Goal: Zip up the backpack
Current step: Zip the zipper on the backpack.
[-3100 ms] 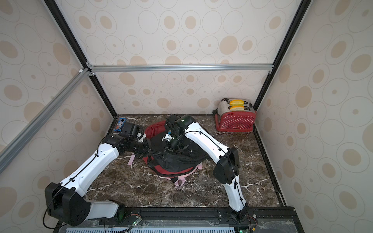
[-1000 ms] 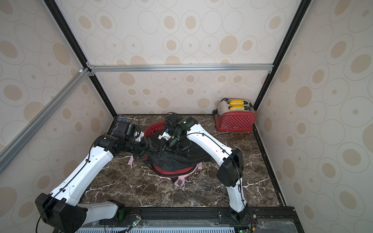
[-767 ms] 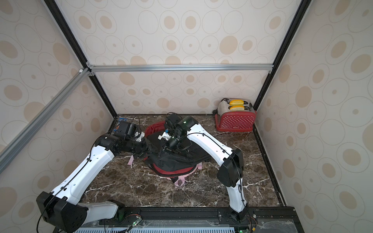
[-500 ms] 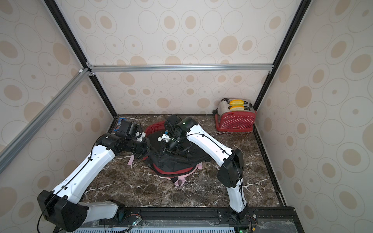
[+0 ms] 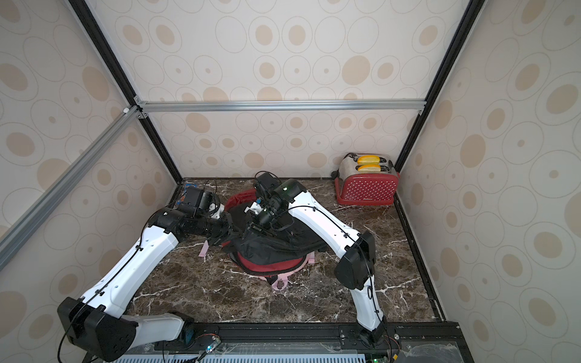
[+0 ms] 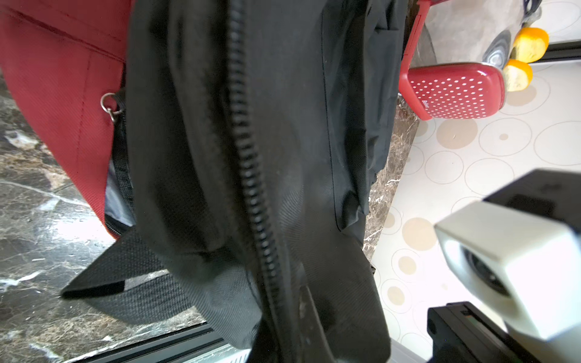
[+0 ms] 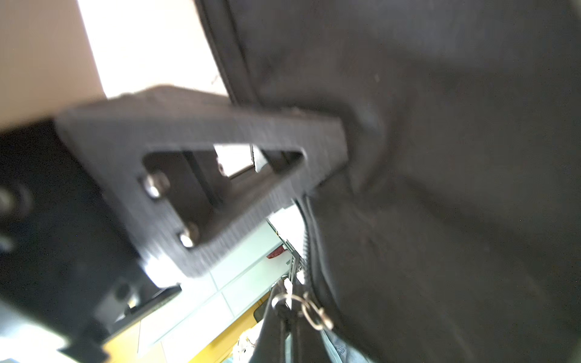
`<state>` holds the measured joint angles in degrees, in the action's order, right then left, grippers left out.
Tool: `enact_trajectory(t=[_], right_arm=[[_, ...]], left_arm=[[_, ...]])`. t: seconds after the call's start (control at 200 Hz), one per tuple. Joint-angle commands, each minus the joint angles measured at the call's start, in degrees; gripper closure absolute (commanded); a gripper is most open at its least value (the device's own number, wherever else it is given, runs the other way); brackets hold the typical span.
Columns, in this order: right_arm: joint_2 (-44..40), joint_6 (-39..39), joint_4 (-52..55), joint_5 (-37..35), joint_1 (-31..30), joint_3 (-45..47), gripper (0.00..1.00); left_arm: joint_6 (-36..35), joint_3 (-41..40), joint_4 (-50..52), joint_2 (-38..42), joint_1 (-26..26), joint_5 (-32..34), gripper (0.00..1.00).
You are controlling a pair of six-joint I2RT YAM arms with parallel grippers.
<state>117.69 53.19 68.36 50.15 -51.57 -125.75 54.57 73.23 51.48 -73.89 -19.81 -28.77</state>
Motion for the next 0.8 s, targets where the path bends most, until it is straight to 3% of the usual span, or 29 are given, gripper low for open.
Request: enact_trajectory(t=[0.0, 0.16, 0.346, 0.541, 0.706, 0.796], right_arm=[[2.39, 0.84, -0.34, 1.58, -1.06, -5.42, 1.00], [4.23, 0.33, 3.15, 2.54, -1.12, -9.42, 1.00], [6.15, -7.14, 15.30, 1.61, -1.45, -12.21, 1.00], [6.50, -8.98, 16.69, 1.54, -1.45, -13.24, 1.00], [4.26, -11.62, 17.73, 0.51, -1.42, -12.47, 1.00], [1.37, -13.40, 18.75, -2.61, -1.34, -7.28, 1.00]], left_arm=[[0.81, 1.54, -0.33, 0.94, -0.92, -0.03, 1.00], [1.06, 1.44, -0.58, 1.51, -0.85, -0.53, 1.00], [1.65, 1.63, -1.72, 1.65, -0.94, -0.51, 1.00], [1.64, 1.67, -1.84, 1.88, -1.38, -0.49, 1.00], [0.93, 2.23, -1.08, 2.16, -1.45, 0.02, 1.00], [0.80, 1.77, -1.41, 2.54, -1.39, 0.28, 1.00]])
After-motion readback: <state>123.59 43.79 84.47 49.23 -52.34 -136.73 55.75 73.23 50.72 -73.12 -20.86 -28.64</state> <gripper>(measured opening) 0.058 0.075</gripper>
